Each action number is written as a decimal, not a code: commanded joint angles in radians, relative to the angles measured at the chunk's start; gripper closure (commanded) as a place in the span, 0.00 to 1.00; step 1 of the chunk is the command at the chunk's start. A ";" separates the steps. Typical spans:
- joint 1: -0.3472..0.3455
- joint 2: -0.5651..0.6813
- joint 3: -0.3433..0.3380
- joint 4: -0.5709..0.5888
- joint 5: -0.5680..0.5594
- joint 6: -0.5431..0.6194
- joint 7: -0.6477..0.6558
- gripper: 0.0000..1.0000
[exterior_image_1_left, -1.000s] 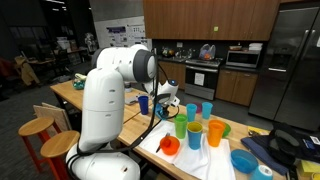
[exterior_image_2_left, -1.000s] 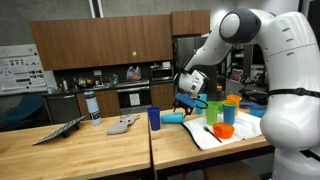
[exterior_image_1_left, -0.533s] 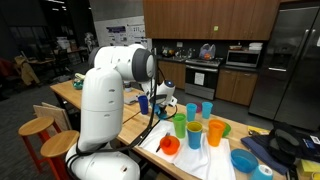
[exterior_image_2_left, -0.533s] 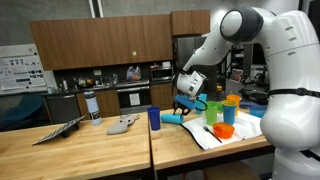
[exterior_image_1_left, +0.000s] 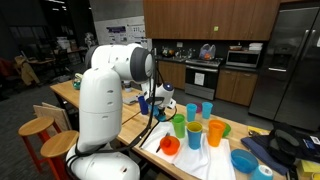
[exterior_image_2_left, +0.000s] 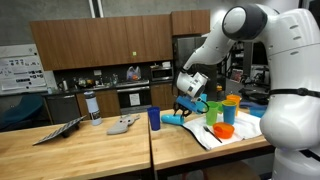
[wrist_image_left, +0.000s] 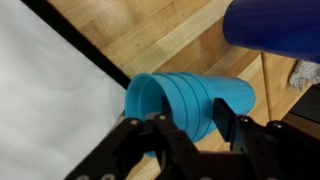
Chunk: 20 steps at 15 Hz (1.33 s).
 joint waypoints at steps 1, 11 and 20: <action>-0.016 -0.076 -0.002 -0.086 0.022 0.002 -0.056 0.80; -0.003 -0.225 -0.094 -0.073 -0.318 -0.051 0.115 0.80; 0.002 -0.216 -0.097 0.042 -0.533 -0.109 0.234 0.58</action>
